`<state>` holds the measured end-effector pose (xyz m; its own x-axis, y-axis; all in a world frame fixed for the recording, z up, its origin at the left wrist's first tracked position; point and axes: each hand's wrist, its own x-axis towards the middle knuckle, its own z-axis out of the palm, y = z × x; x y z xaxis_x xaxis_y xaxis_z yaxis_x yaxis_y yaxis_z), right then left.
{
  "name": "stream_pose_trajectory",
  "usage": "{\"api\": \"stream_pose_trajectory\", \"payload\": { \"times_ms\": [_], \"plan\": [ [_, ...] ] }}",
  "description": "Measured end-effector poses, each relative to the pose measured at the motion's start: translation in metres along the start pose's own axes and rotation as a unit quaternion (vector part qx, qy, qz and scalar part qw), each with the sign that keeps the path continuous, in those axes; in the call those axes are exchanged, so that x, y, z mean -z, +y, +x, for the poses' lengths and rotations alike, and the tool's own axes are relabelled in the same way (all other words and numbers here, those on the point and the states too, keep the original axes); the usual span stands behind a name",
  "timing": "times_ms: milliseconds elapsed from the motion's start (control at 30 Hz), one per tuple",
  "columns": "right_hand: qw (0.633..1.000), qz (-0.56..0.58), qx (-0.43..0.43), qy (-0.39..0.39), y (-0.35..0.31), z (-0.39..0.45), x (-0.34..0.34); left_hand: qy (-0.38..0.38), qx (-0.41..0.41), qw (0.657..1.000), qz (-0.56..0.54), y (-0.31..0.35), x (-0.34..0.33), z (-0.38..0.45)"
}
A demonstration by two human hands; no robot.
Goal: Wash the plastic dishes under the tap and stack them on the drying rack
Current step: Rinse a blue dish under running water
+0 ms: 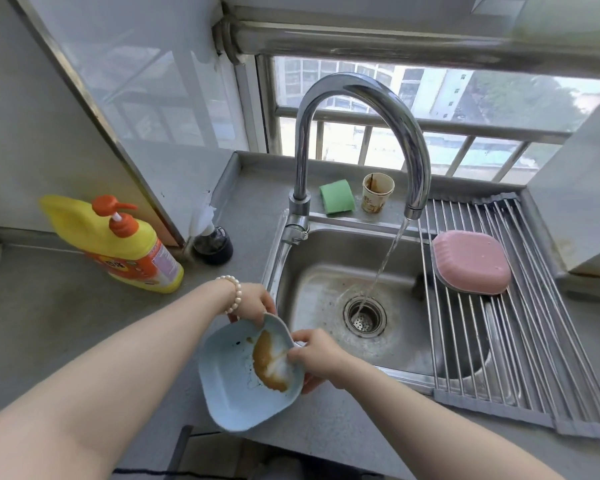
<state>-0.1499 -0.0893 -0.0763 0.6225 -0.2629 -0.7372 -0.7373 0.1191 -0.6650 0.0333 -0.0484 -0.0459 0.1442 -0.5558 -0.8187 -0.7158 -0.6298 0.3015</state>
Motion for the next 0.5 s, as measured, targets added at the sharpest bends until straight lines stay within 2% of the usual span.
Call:
{"api": "stream_pose_trajectory", "payload": {
  "times_ms": [133,200,400,500],
  "plan": [
    [0.995,0.062,0.018,0.071,-0.016,0.014,0.008,0.155,-0.034,0.987,-0.012,0.005,0.025,0.006],
    [0.993,0.069,0.022,0.09,-0.026,0.023,0.008,0.21,-0.038,0.977,-0.022,0.004,0.037,0.006],
    [0.994,0.067,0.014,0.084,-0.048,0.043,-0.004,0.282,-0.022,0.959,0.017,-0.013,0.043,0.01],
    [0.993,-0.02,0.044,0.104,-0.057,0.047,-0.014,0.293,-0.015,0.955,0.051,-0.023,0.042,0.012]
  ]
}}
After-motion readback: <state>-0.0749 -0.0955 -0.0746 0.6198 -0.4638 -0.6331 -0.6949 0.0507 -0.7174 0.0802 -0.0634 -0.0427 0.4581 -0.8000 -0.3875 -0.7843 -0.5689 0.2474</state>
